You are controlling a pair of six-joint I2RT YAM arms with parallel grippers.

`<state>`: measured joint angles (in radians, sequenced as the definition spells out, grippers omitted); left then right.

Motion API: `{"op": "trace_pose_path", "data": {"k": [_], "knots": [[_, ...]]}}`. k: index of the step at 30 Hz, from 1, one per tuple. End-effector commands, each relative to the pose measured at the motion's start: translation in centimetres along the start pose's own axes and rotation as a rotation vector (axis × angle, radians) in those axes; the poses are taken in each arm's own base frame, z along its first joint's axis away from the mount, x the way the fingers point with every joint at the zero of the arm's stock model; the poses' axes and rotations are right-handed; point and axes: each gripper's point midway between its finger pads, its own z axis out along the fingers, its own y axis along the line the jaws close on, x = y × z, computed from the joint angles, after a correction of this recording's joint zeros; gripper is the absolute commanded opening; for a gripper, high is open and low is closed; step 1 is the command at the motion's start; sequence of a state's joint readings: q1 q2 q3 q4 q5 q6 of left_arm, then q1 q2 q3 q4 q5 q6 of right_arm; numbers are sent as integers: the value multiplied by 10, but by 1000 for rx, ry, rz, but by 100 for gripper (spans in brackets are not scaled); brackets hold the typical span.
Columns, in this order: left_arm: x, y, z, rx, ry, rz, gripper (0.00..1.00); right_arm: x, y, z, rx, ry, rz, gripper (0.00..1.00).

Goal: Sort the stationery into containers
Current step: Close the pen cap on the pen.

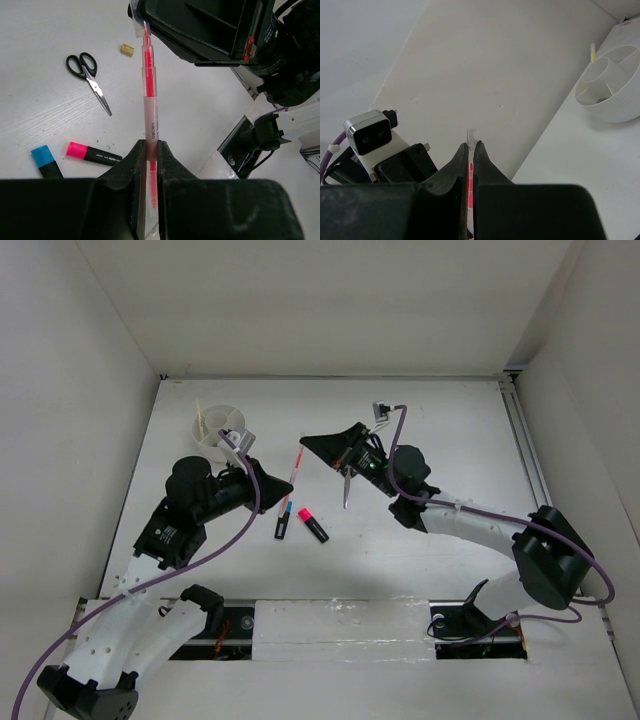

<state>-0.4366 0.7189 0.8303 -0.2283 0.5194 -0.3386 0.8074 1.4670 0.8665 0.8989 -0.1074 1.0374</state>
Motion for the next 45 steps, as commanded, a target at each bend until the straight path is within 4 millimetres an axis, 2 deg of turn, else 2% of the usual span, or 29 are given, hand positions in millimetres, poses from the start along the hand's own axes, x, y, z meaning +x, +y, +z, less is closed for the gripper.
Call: {"op": "trace_pose_path", "data": {"k": [1, 2, 6, 9, 16, 17, 19, 21, 22, 24, 25, 34, 37, 45], "knots": [[-15, -8, -2, 30, -48, 33, 0, -11, 21, 2, -66, -50, -32, 0], [-15, -8, -2, 30, -48, 33, 0, -21, 20, 4, -64, -70, -40, 0], [-11, -7, -1, 27, -41, 19, 0, -39, 18, 4, -73, -98, -68, 0], [-13, -9, -3, 31, -48, 15, 0, -42, 28, -3, -119, -113, -87, 0], [-12, -11, 0, 52, -54, -19, 0, -38, 32, -13, -171, -120, -96, 0], [-11, -10, 2, 48, -47, -23, 0, -35, 27, -13, -165, -117, -95, 0], [-12, -11, 2, 52, -54, -29, 0, -36, 33, -16, -192, -136, -95, 0], [-10, -12, 3, 64, -48, -29, 0, -33, 28, -15, -200, -138, -85, 0], [-10, -12, 3, 65, -48, -38, 0, -38, 38, -17, -240, -162, -92, 0], [-11, -14, 3, 76, -51, -33, 0, -35, 34, -18, -253, -167, -83, 0], [-11, -14, 3, 76, -51, -33, 0, -34, 40, -21, -281, -174, -83, 0], [-11, -14, 3, 76, -51, -33, 0, -17, 33, -17, -271, -148, -65, 0], [-10, -16, 3, 85, -47, -33, 0, -20, 38, -16, -288, -158, -68, 0], [-10, -16, 3, 85, -47, -33, 0, -23, 36, -15, -268, -169, -63, 0]]}}
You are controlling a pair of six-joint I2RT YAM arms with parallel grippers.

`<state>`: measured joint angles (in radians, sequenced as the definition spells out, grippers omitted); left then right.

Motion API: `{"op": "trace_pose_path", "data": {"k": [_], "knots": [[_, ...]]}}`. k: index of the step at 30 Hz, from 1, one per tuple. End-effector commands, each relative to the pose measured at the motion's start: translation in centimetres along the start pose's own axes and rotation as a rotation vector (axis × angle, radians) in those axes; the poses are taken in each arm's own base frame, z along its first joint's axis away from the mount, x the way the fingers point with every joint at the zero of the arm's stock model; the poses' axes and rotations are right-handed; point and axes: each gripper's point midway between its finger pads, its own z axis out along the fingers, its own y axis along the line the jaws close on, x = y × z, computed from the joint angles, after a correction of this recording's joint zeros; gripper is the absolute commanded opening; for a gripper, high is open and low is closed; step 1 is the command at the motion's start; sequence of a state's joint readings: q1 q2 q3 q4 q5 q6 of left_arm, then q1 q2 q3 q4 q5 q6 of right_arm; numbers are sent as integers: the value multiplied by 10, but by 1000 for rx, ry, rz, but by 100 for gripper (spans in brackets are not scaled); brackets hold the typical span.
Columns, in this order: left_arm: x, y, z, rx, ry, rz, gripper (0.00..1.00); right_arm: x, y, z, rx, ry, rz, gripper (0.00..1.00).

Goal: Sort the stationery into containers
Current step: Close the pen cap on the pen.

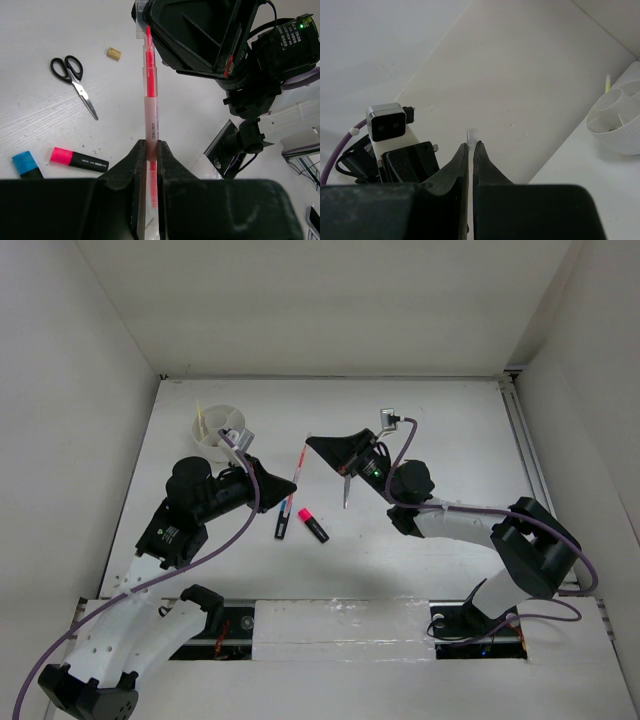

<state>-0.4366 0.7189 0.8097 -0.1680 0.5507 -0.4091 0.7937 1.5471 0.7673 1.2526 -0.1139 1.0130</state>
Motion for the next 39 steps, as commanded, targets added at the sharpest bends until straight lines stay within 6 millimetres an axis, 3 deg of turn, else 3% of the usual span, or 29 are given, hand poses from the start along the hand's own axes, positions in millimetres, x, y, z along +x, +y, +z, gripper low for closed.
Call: {"op": "trace_pose_path", "data": {"k": [1, 10, 39], "knots": [[-6, -10, 0, 52, -22, 20, 0, -19, 35, 2, -120, -79, -15, 0], [0, -9, 2, 61, 1, 10, 0, -31, 46, 4, -147, -104, -23, 0], [0, -5, 4, 49, 4, 6, 0, -38, 46, 1, -158, -116, -16, 0]]}}
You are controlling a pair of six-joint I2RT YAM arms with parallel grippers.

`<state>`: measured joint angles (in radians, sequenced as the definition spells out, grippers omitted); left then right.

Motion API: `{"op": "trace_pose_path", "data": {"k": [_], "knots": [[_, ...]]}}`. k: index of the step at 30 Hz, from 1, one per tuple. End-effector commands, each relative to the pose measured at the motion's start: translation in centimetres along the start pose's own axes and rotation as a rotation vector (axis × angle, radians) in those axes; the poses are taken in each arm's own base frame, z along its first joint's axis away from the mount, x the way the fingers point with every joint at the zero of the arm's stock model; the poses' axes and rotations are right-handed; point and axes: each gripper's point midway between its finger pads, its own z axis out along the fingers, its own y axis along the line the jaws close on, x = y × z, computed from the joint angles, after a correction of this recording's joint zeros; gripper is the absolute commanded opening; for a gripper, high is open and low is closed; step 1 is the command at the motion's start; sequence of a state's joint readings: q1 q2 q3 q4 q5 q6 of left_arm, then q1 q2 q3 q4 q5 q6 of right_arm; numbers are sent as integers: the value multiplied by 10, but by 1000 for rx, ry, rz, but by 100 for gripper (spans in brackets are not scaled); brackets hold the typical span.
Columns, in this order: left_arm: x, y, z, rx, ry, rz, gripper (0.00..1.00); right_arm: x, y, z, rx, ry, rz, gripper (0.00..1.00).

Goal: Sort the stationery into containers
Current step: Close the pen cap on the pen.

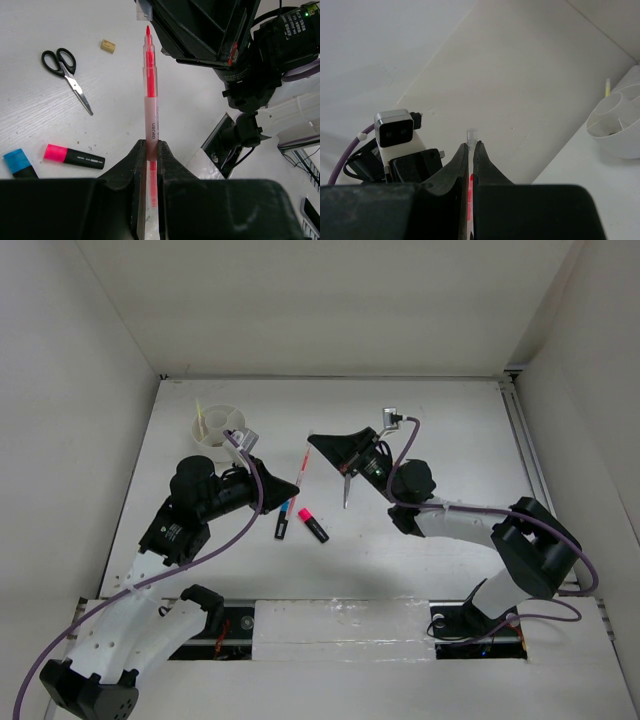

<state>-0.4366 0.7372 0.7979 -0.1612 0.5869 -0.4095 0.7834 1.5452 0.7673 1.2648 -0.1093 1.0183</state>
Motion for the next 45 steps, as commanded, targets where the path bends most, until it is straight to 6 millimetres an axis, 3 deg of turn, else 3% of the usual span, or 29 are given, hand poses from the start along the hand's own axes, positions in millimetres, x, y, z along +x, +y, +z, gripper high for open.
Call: {"op": "trace_pose_path", "data": {"k": [1, 21, 45], "knots": [[-8, -5, 0, 26, -30, 19, 0, -29, 41, 2, -146, -93, -13, 0], [-15, -9, -3, 29, -57, 33, 0, -19, 33, -4, -138, -65, 16, 0], [-17, -2, 2, 1, -65, 20, 0, -8, 52, -4, -199, -47, 65, 0]]}}
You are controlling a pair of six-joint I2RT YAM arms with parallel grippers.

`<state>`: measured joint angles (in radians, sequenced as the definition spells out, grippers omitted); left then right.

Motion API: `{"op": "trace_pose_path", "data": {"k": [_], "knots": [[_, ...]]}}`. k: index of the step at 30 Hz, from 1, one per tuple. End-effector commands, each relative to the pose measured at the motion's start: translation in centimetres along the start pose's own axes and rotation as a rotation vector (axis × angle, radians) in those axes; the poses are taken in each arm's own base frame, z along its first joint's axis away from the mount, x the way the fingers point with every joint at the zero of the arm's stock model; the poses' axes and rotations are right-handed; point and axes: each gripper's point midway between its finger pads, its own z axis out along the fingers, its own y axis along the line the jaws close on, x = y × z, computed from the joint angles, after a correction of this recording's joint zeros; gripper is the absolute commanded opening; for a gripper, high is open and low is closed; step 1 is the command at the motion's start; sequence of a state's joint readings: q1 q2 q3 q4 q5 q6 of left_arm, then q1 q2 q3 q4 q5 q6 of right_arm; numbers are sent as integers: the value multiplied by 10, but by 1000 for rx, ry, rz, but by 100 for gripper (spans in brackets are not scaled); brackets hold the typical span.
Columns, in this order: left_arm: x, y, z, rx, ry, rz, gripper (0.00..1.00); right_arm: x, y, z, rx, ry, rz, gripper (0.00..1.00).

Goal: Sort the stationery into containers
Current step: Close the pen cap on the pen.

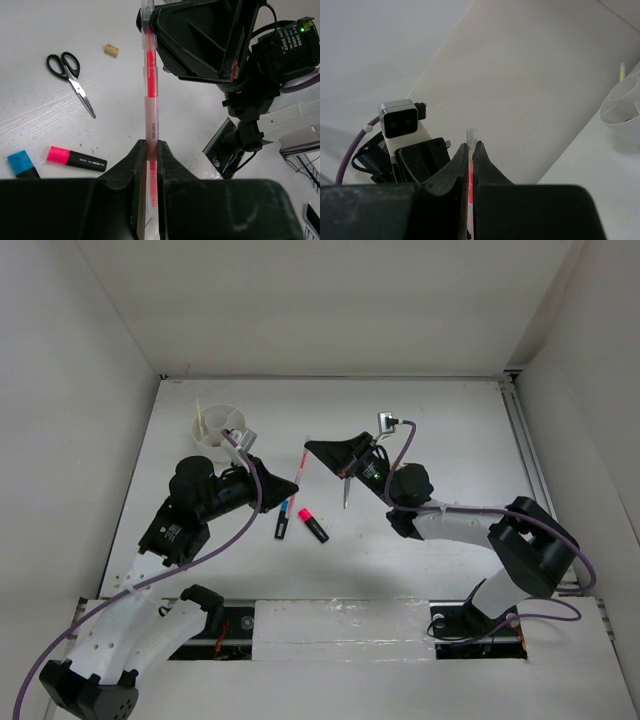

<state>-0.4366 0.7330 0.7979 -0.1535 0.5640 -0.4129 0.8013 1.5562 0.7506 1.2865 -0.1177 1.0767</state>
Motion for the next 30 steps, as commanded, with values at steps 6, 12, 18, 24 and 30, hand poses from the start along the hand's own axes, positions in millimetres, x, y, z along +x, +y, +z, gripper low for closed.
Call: {"op": "trace_pose_path", "data": {"k": [6, 12, 18, 24, 30], "knots": [[-10, -4, 7, 32, -46, -23, 0, -14, 52, 0, -186, -62, 2, 0], [-22, -5, 3, 23, -118, -26, 0, -12, 53, 0, -190, -53, 1, 0], [-41, -3, -4, -21, -216, -11, 0, -2, 53, -1, -198, -15, 5, 0], [-57, -8, -4, -15, -262, -1, 0, 11, 50, -1, -187, 20, 8, 0], [-67, -9, 4, 2, -281, 11, 0, 24, 49, -2, -189, 57, -3, 0]]}}
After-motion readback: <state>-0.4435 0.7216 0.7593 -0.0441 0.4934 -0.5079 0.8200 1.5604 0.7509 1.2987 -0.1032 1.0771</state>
